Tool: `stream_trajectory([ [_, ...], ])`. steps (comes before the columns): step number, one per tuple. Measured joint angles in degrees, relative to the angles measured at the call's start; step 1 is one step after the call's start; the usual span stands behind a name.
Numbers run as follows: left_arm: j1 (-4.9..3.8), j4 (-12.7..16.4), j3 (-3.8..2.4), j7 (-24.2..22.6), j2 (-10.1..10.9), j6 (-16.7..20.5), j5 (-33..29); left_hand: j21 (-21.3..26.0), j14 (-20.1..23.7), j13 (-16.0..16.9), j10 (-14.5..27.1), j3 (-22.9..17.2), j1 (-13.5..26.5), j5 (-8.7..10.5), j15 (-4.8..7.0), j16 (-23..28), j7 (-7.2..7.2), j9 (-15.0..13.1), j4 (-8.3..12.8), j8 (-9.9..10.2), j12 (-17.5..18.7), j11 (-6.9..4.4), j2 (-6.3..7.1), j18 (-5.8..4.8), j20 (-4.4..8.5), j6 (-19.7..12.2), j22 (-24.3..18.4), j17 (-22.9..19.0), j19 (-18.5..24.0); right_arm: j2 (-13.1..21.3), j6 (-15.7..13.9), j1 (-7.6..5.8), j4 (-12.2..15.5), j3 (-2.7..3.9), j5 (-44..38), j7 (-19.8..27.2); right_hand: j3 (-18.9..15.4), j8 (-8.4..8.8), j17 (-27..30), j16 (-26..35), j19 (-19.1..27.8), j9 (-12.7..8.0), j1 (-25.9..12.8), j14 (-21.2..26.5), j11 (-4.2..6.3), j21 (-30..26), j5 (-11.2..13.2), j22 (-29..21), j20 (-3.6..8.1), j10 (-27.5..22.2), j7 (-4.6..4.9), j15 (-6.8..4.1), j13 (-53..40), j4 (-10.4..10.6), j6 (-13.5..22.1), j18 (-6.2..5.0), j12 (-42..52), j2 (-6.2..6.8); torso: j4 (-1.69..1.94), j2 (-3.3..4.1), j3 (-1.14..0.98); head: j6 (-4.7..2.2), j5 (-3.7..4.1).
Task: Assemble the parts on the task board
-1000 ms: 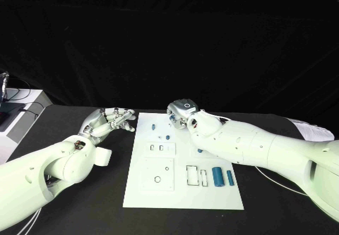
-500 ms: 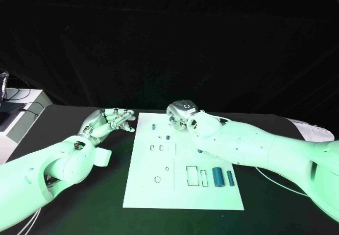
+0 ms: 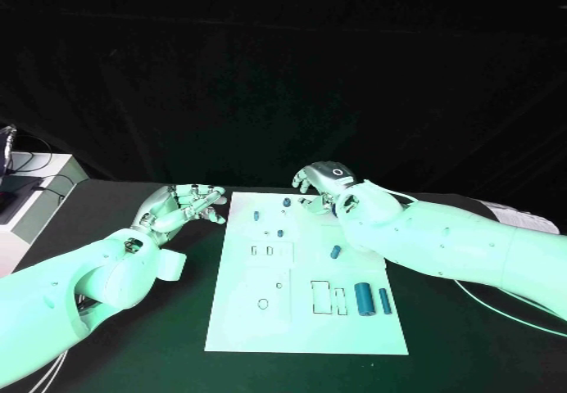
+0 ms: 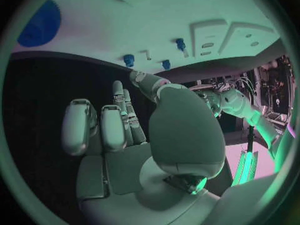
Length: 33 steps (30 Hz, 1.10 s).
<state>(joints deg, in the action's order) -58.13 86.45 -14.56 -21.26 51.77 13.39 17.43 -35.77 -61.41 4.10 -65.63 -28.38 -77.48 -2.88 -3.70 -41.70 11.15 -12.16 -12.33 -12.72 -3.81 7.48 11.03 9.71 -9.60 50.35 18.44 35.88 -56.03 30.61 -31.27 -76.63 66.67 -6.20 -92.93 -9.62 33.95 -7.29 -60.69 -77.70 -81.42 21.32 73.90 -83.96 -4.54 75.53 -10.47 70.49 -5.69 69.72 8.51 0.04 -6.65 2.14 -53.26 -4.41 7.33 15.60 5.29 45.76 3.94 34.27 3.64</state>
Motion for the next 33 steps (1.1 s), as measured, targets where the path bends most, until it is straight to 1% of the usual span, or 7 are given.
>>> stream_trajectory([
  [3, 0.01, -0.1, 0.0, -0.05, 0.08, -0.48, 0.27, -0.01, 0.0, 0.0, 0.01, 0.0, 0.13, 0.0, 0.0, 0.0, -0.09, 0.0, 0.0, 0.0, 0.0, -0.01, 0.13, -0.01, 0.18, -0.09, 0.01, 0.0, 0.17, 3.68, -0.01, -1.08, 2.98, 0.08, 4.43, 0.63, -2.86, 0.27, -2.65, -1.62, -1.18, 0.27, 0.07, 0.0, 1.16, 2.1, -0.39, 2.84, 1.05, 7.1, -0.47, -1.22, -3.94, -0.02, 0.31, 0.0, 5.4, 0.03, -0.29, -0.12, -0.16, -0.14, -0.05],
  [6, 0.07, -0.15, 0.0, -0.07, 0.14, -0.84, 0.54, -0.01, 0.0, 0.0, 0.01, 0.0, 0.13, 0.0, 0.0, 0.0, -0.09, 0.0, 0.0, 0.0, 0.0, -0.01, 0.13, -0.01, 0.18, -0.09, 0.08, 0.02, 0.17, 6.84, 0.39, -1.95, 4.81, 0.11, 8.3, 1.3, -7.18, 0.28, -5.06, -3.3, -2.24, 0.78, 1.89, -0.08, 2.35, 4.15, -1.29, 4.4, 1.63, 5.73, -0.87, -2.28, -19.91, 0.22, -0.12, 0.9, 21.34, -1.03, -0.54, -0.23, -0.3, -0.24, 0.02],
  [9, 0.29, -0.16, 0.0, -0.08, 0.29, -1.2, 0.76, -0.3, 0.0, 0.01, 0.01, 0.13, 0.13, 0.0, 0.0, -0.2, -0.09, 0.0, 0.13, 0.0, 0.0, -0.01, 0.13, -0.01, 0.18, -0.09, 0.17, 0.05, 0.17, 8.88, 1.82, -2.69, 5.11, 0.14, 11.34, 1.58, -10.34, 0.28, -10.33, -5.94, -2.76, 0.99, 2.42, 0.05, 1.32, 6.39, -1.58, 4.46, 1.13, 8.93, -0.25, -1.29, -59.6, 2.59, 0.51, 1.39, 56.58, -1.57, -0.9, -0.35, -0.47, -0.26, -0.07],
  [13, 0.57, -0.12, 0.0, -0.09, 0.38, -1.67, 1.04, -0.45, 0.0, 0.09, 0.01, 0.17, 0.13, 0.0, 0.0, -0.34, -0.12, 0.0, 0.16, 0.0, 0.0, -0.01, 0.13, -0.01, 0.18, -0.12, 0.25, 0.05, 0.17, 10.72, 5.2, -3.12, 4.59, 0.17, 13.8, 1.47, -12.58, -0.95, -14.17, -9.94, -2.48, 1.47, 2.56, -0.07, 0.56, 9.84, -2.43, 4.46, 0.4, 14.01, 0.35, -0.64, -68.07, 4.55, 1.09, 2.39, 77.6, -1.71, -1.27, -0.44, -0.69, -0.17, -0.12],
  [17, 0.99, -0.1, 0.0, -0.1, 0.37, -2.0, 1.32, -0.65, 0.0, 0.14, -0.32, 0.33, 0.13, 0.0, 0.0, -0.41, -0.45, 0.01, 0.33, 0.31, 0.0, -0.32, 0.13, 0.0, 0.19, -0.45, 0.42, 0.1, 0.18, 11.85, 8.72, -3.21, 4.31, 0.08, 14.95, 0.71, -14.48, -1.79, -14.29, -11.62, -2.68, 1.78, 2.94, -0.07, 0.37, 12.59, -2.51, 4.46, 0.02, 14.39, 0.51, -0.23, -68.31, 5.81, 1.26, 2.8, 82.34, -2.09, -1.51, -0.47, -0.96, -0.05, -0.22],
  [19, 1.21, -0.14, 0.0, -0.1, 0.32, -2.13, 1.43, -0.86, 0.0, 0.16, -0.32, 0.16, 0.13, 0.0, 0.0, -0.58, -0.71, 0.01, 0.49, 0.46, 0.0, -0.32, 0.13, -0.01, 0.39, -0.71, 0.49, 0.1, 0.38, 12.19, 10.25, -3.21, 4.28, 0.01, 15.33, 0.06, -14.98, -2.13, -14.29, -11.62, -2.48, 1.84, 3.13, -0.07, 0.35, 13.31, -2.51, 4.46, -0.18, 14.41, 0.51, -0.23, -68.31, 6.31, 1.26, 3.63, 82.55, -2.27, -1.57, -0.49, -1.02, -0.01, -0.22],
  [33, 1.78, -0.32, 0.0, -0.15, 0.14, -2.34, 1.76, -0.86, 0.0, 0.16, -0.31, 0.16, 0.13, 0.0, 0.0, -0.58, -0.71, 0.01, 0.49, 0.46, 0.0, -0.32, 0.13, -0.01, 0.38, -0.7, 0.49, 0.09, 0.37, 10.04, 14.85, -2.38, 0.93, -0.32, 16.48, -3.51, -16.57, -2.18, -14.29, -11.84, -2.68, 1.84, 3.4, -0.07, 0.12, 14.29, -2.24, 4.45, -0.38, 14.21, 1.13, 0.18, -68.29, 7.57, 1.89, 3.62, 82.55, -2.54, -1.42, -0.43, -0.92, 0.14, 0.35],
])
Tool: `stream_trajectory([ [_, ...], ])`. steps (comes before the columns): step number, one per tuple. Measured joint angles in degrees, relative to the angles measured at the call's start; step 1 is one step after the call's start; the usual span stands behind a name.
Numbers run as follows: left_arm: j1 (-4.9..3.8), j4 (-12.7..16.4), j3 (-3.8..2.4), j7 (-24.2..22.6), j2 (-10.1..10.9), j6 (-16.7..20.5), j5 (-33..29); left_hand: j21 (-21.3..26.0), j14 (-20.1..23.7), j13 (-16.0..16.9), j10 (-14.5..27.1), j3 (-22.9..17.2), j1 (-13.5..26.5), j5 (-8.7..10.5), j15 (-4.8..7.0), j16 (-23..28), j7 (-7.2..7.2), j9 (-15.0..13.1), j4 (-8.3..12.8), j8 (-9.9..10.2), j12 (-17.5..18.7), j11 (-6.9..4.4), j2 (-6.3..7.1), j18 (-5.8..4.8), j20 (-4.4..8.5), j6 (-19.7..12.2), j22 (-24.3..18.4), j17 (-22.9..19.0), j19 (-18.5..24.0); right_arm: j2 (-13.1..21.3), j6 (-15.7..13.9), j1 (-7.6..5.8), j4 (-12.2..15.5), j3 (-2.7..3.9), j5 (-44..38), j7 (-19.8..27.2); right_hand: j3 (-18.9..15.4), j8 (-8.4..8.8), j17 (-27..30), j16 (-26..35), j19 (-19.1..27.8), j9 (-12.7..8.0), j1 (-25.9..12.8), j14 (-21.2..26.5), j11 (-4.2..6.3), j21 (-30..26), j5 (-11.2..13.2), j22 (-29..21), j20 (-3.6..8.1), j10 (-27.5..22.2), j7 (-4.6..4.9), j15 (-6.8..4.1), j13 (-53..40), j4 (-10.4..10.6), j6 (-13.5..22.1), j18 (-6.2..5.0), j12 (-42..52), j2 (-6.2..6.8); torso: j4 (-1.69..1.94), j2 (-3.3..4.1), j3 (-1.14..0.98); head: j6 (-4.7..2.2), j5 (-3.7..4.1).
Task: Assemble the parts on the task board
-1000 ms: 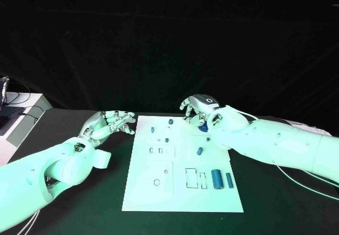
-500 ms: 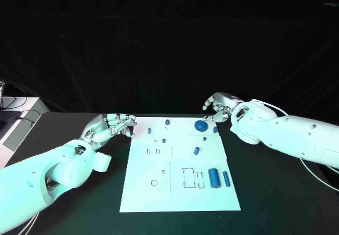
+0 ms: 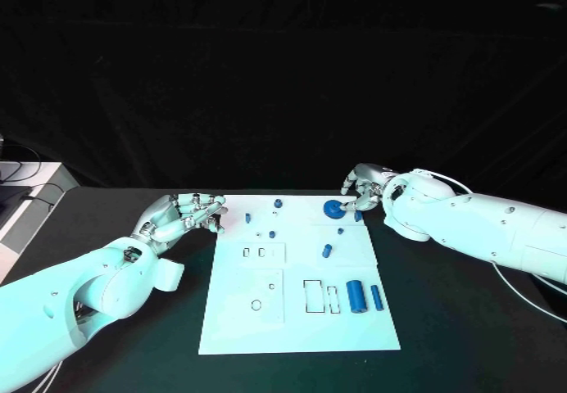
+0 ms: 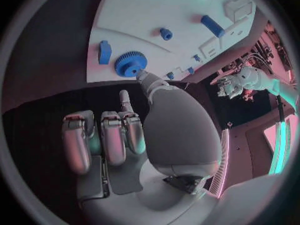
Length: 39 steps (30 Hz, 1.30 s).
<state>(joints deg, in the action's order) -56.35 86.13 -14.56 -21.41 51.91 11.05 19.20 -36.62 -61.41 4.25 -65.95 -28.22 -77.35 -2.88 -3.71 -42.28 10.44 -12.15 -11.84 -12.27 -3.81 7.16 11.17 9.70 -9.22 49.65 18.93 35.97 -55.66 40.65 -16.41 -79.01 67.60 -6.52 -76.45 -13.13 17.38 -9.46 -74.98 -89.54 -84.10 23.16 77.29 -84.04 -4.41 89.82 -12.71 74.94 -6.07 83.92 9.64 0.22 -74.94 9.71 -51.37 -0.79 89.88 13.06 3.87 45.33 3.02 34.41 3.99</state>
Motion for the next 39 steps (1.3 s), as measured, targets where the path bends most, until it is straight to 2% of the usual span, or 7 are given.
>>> stream_trajectory([
  [9, 0.04, -0.04, 0.0, -0.02, -0.08, -0.03, 0.06, 0.0, 0.0, 0.0, 0.0, 0.0, 0.0, 0.0, 0.0, 0.01, 0.0, 0.0, 0.0, 0.0, 0.0, 0.0, 0.0, 0.0, 0.0, 0.0, 0.05, 0.0, 0.0, -2.03, 0.53, 0.45, -2.15, -0.03, 0.32, -0.82, -0.47, -0.27, 0.0, 0.0, 0.0, 0.0, 0.0, 0.0, 0.0, 0.0, 0.3, 0.0, 0.0, 0.0, 0.03, 0.0, 0.01, 0.47, 0.03, 0.0, 0.0, 0.0, 0.05, 0.02, 0.13, 0.25, 0.16],
  [17, 0.04, 0.0, 0.0, -0.04, -0.14, -0.03, 0.09, 0.0, 0.0, -0.01, 0.0, 0.0, 0.0, 0.0, 0.0, 0.01, 0.01, 0.0, 0.0, 0.0, 0.0, 0.01, 0.0, 0.0, 0.0, 0.01, 0.05, 0.04, 0.0, -3.16, 0.69, 0.93, -3.25, -0.07, 0.55, -1.08, -0.63, -0.27, 0.01, 0.0, 0.0, -0.01, 0.0, 0.0, 0.0, 0.0, 0.54, -0.01, 0.0, 0.0, -0.01, 0.0, 0.02, 0.63, 0.44, -0.01, 0.0, 0.0, -0.09, -0.03, 0.09, 0.44, 0.35],
  [26, 0.04, 0.0, 0.0, -0.03, -0.15, 0.0, 0.11, 0.0, -0.01, -0.01, 0.01, 0.0, 0.0, 0.0, 0.0, 0.01, 0.21, 0.01, 0.0, 0.0, 0.0, 0.01, 0.0, 0.0, 0.0, -0.2, 0.1, 0.04, -0.01, -3.65, 1.17, 0.99, -3.51, -0.07, 0.74, -1.3, -0.87, -0.27, 0.02, 0.0, 0.21, 0.04, 0.0, 0.0, -0.2, 0.0, 0.54, -0.02, -0.2, 0.2, 0.01, 0.0, 0.02, 0.87, 0.44, -0.01, 0.0, 0.0, -0.08, -0.08, 0.12, 0.49, 0.45],
  [34, 0.05, 0.01, 0.0, 0.01, -0.12, 0.03, 0.12, 0.0, -0.01, -0.02, 0.01, 0.0, 0.0, 0.0, 0.0, 0.01, 0.21, 0.01, 0.0, 0.0, 0.0, 0.01, 0.0, 0.0, 0.0, -0.2, 0.14, 0.03, -0.01, -4.25, 1.42, 1.01, -4.07, -0.07, 0.97, -1.37, -0.87, -0.27, 0.02, 0.0, 0.21, 0.04, 0.0, -0.01, -0.2, 0.0, 0.54, -0.02, -0.2, 0.2, 0.01, 0.0, 0.03, 0.87, 0.44, -0.01, 0.0, 0.0, -0.05, -0.07, 0.12, 0.32, 0.32],
  [39, 0.05, 0.01, 0.0, 0.01, -0.11, 0.04, 0.12, -0.26, -0.01, -0.02, 0.01, 0.0, 0.0, 0.0, 0.0, 0.01, 0.21, 0.01, -0.01, 0.0, 0.0, 0.01, 0.0, 0.0, -0.2, -0.2, 0.15, 0.03, 0.19, -4.73, 1.6, 1.03, -4.69, -0.12, 1.14, -1.38, -1.11, -0.71, 0.03, 0.0, 0.21, 0.12, 0.37, -0.01, -0.2, -0.01, 0.54, -0.02, -0.2, 0.2, 0.0, 0.0, 0.04, 1.11, 0.44, -0.01, 0.0, -0.38, -0.05, -0.04, 0.12, 0.44, 0.24],
])
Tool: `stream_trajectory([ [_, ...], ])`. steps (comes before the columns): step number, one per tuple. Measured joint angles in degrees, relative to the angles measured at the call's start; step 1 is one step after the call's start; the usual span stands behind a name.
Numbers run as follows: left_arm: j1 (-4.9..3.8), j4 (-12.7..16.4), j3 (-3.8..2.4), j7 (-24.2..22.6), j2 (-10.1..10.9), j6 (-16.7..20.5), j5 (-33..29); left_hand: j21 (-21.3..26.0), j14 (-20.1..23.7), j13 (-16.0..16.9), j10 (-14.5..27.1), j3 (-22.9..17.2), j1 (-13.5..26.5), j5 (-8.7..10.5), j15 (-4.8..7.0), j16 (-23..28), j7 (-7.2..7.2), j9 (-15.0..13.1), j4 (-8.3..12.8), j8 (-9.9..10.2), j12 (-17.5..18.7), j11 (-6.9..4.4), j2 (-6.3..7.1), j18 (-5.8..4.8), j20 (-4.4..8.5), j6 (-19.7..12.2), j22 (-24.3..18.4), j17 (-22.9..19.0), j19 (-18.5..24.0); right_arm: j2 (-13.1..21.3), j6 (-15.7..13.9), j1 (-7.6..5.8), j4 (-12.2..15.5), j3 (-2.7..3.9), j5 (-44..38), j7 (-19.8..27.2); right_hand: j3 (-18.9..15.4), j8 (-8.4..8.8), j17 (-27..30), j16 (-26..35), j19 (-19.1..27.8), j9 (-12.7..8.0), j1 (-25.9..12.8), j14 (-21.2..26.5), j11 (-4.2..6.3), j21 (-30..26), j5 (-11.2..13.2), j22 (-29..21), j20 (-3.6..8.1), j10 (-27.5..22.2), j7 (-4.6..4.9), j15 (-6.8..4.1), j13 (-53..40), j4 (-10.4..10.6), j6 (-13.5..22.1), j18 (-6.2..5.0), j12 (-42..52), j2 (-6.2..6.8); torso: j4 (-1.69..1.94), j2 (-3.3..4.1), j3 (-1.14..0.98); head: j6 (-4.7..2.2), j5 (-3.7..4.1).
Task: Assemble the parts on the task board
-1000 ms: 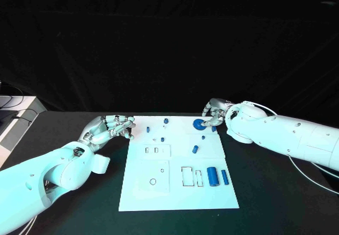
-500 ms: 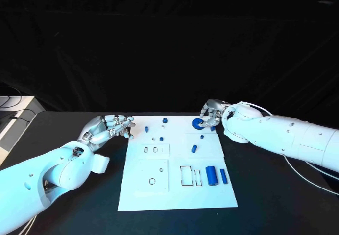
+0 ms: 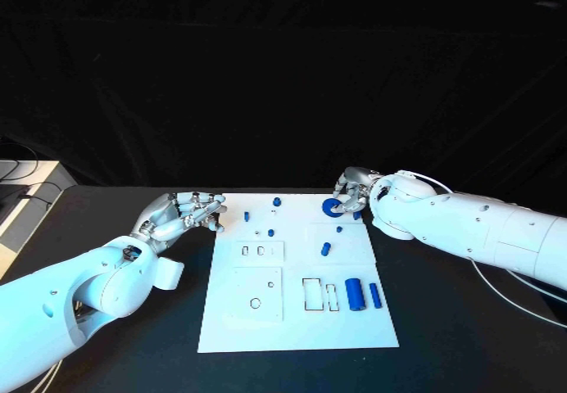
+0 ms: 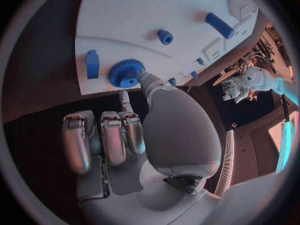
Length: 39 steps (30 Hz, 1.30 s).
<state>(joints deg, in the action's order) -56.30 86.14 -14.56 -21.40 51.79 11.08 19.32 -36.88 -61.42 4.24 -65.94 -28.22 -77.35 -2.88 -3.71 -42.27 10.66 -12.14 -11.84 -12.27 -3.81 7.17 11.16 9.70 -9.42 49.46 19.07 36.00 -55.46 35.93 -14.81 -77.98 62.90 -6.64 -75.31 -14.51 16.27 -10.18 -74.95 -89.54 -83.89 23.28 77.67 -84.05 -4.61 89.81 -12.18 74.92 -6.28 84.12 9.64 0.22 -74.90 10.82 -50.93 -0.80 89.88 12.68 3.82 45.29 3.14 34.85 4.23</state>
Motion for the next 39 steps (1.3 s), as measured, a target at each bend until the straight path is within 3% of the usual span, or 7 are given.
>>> stream_trajectory([
  [22, 0.01, -0.05, 0.0, 0.0, 0.03, 0.02, -0.01, 0.0, 0.0, -0.01, 0.0, 0.0, 0.0, 0.0, 0.0, 0.0, 0.0, 0.0, 0.0, 0.0, 0.0, 0.0, 0.0, 0.0, 0.0, 0.0, 0.06, -0.01, 0.0, -0.55, 0.53, 0.48, -0.79, -0.05, 0.28, 0.01, -0.16, 0.0, 0.01, 0.0, 0.0, 0.0, 0.47, 0.0, 0.01, 0.0, -0.67, -0.01, 0.0, 0.0, 0.0, 0.0, -0.03, 0.16, 0.0, 0.0, 0.0, -0.47, -0.06, 0.05, -0.1, 0.41, -0.25],
  [26, 0.01, -0.07, 0.0, 0.01, 0.05, 0.03, -0.01, 0.0, 0.0, -0.01, 0.0, 0.0, 0.0, 0.0, 0.0, 0.0, 0.0, 0.0, 0.0, 0.0, 0.0, 0.0, 0.0, 0.0, 0.0, 0.0, 0.05, -0.01, 0.0, -0.5, 0.53, 0.5, -0.75, -0.05, 0.28, 0.07, 0.46, -0.44, 0.01, 0.0, 0.0, 0.04, 1.52, 0.01, 0.01, 0.0, -3.18, -0.01, 0.0, -0.01, 0.0, 0.01, -0.03, 0.32, 0.0, 0.0, 0.0, -1.17, -0.06, 0.04, -0.09, 0.41, -0.27],
  [32, 0.01, -0.09, 0.0, 0.02, 0.08, 0.03, -0.02, 0.0, 0.0, -0.01, 0.0, 0.0, 0.0, 0.0, 0.0, 0.0, 0.0, 0.0, 0.0, 0.0, 0.0, 0.0, 0.0, 0.0, 0.0, 0.0, 0.05, -0.02, 0.0, -0.18, 0.22, 0.55, 0.0, -0.06, 0.28, 0.28, 6.1, -0.95, 0.01, 0.0, 0.0, -0.35, 3.63, 0.12, 0.01, 0.0, -7.77, -0.01, 0.01, -0.01, -0.04, 0.12, -0.03, -1.11, -0.6, 0.0, 0.0, -1.2, -0.01, 0.03, -0.08, 0.41, -0.27],
  [39, 0.01, -0.12, 0.0, 0.03, 0.08, 0.03, -0.03, 0.0, 0.0, -0.01, 0.0, 0.0, 0.0, 0.0, 0.0, 0.0, 0.0, -0.05, 0.0, 0.0, 0.0, 0.0, 0.0, 0.0, 0.0, 0.0, 0.13, -0.02, 0.0, 0.5, -0.99, 0.74, 2.51, -0.18, -0.23, 0.55, 7.63, -1.6, 0.01, 0.0, 0.0, -0.33, 3.29, 0.11, 0.01, 0.0, -8.46, 0.03, 0.01, 0.0, -0.3, 0.11, -0.02, -0.8, -1.61, 0.0, 0.0, -0.13, -0.03, -0.02, -0.03, 0.38, -0.42],
])
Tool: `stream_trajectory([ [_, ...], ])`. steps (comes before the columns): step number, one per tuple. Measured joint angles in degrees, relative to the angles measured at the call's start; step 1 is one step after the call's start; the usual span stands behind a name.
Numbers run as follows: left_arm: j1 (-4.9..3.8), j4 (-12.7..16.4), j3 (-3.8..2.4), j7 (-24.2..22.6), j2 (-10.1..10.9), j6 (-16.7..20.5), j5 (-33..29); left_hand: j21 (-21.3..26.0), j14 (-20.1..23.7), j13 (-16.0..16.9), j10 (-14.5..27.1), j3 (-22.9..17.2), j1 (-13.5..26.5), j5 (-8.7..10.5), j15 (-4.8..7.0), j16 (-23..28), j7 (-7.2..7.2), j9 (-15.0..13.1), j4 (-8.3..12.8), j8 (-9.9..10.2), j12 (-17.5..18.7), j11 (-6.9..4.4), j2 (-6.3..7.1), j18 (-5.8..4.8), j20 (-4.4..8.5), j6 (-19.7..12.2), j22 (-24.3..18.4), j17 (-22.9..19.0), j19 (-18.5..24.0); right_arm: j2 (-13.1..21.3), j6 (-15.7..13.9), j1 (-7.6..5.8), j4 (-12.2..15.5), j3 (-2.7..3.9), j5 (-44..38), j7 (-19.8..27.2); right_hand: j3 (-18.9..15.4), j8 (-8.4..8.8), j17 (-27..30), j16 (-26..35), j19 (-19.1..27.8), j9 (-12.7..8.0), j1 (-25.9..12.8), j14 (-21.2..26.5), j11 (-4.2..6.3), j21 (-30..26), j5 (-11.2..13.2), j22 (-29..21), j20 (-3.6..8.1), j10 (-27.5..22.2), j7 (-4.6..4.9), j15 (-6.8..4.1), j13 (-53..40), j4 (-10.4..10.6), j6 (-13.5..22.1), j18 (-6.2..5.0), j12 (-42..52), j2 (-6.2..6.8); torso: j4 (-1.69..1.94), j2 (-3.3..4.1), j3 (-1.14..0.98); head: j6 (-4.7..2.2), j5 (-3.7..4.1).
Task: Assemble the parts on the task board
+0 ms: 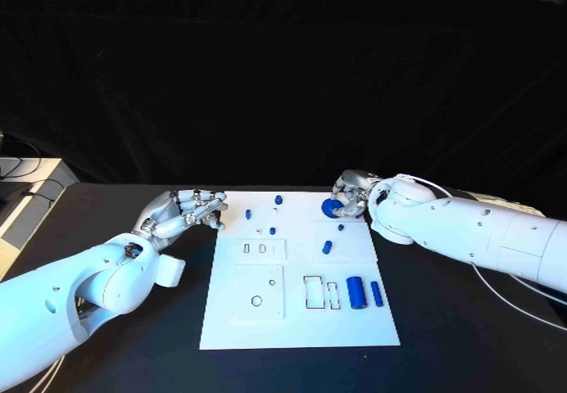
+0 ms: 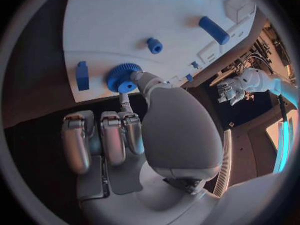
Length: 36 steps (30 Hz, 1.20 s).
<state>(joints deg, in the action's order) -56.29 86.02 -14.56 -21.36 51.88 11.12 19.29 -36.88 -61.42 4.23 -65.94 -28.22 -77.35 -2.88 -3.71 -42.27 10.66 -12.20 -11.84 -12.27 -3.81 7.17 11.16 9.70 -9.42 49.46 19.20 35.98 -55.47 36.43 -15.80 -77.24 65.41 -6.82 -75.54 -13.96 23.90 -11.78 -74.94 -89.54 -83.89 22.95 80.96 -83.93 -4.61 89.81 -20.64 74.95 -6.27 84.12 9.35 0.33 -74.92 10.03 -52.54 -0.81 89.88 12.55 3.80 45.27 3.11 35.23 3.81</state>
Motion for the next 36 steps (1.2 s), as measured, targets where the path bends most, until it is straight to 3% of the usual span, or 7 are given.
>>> stream_trajectory([
  [10, 0.0, -0.02, 0.0, 0.01, 0.05, 0.0, -0.02, 0.0, 0.0, 0.0, 0.0, 0.0, 0.0, 0.0, 0.0, 0.0, 0.0, 0.0, 0.0, 0.0, 0.0, 0.0, 0.0, 0.01, 0.21, 0.0, -0.01, 0.0, 0.21, 0.2, -2.99, -0.73, 6.51, 0.31, -3.2, 0.1, 0.32, 0.01, 0.0, 0.0, 0.0, 0.21, -0.68, 0.0, 0.0, 0.0, 0.0, 0.0, 0.0, 0.0, -0.25, 0.0, 0.01, 0.0, -0.32, 0.0, 0.0, 0.06, 0.04, -0.01, 0.08, -0.16, -0.14],
  [18, 0.01, 0.06, 0.0, 0.01, 0.05, 0.0, -0.04, -0.22, 0.0, 0.0, 0.0, 0.0, 0.0, 0.0, 0.0, 0.0, 0.0, 0.01, 0.0, 0.0, 0.0, 0.0, 0.0, 0.0, 0.21, 0.0, 0.06, -0.01, 0.21, -2.34, -5.55, -1.04, 9.1, 0.4, -7.79, -0.06, 0.33, 0.02, 0.0, 0.0, 0.0, 0.2, -0.98, 0.0, 0.0, 0.0, 0.25, -0.01, 0.0, 0.0, -0.26, 0.0, 0.01, 0.01, -0.34, 0.0, 0.0, 0.36, -0.01, -0.01, 0.11, -0.31, -0.29],
  [24, 0.01, 0.12, 0.0, 0.02, 0.04, 0.0, -0.06, -0.22, 0.0, 0.0, 0.0, 0.0, 0.0, 0.0, 0.0, 0.0, 0.0, 0.01, 0.0, 0.0, 0.0, 0.0, 0.0, 0.0, 0.21, 0.0, 0.05, -0.01, 0.21, -5.86, -7.28, -0.15, 8.81, 0.33, -12.08, -0.32, 0.49, 0.04, 0.0, 0.0, 0.0, 0.08, -1.22, 0.0, 0.0, 0.0, 0.56, -0.01, 0.0, 0.0, -0.27, -0.01, 0.02, -0.15, -0.34, -0.01, 0.0, 0.59, 0.18, 0.06, 0.11, -0.37, -0.36],
  [36, 0.01, 0.37, 0.0, 0.05, 0.07, 0.0, -0.07, -0.22, 0.0, 0.0, 0.0, 0.0, 0.0, 0.0, 0.0, 0.0, 0.0, 0.01, 0.0, 0.0, 0.0, 0.0, 0.0, 0.0, 0.21, 0.0, 0.04, -0.01, 0.21, -10.22, -9.76, 2.0, 4.87, 0.23, -18.59, -1.7, 0.69, 0.06, 0.01, 0.0, 0.0, -0.09, -1.43, -0.01, 0.0, 0.0, 1.45, -0.02, 0.0, 0.0, -0.27, -0.01, -0.03, -0.03, -0.34, 0.0, 0.0, 0.82, 0.2, 0.26, 0.08, -0.32, -0.79],
])
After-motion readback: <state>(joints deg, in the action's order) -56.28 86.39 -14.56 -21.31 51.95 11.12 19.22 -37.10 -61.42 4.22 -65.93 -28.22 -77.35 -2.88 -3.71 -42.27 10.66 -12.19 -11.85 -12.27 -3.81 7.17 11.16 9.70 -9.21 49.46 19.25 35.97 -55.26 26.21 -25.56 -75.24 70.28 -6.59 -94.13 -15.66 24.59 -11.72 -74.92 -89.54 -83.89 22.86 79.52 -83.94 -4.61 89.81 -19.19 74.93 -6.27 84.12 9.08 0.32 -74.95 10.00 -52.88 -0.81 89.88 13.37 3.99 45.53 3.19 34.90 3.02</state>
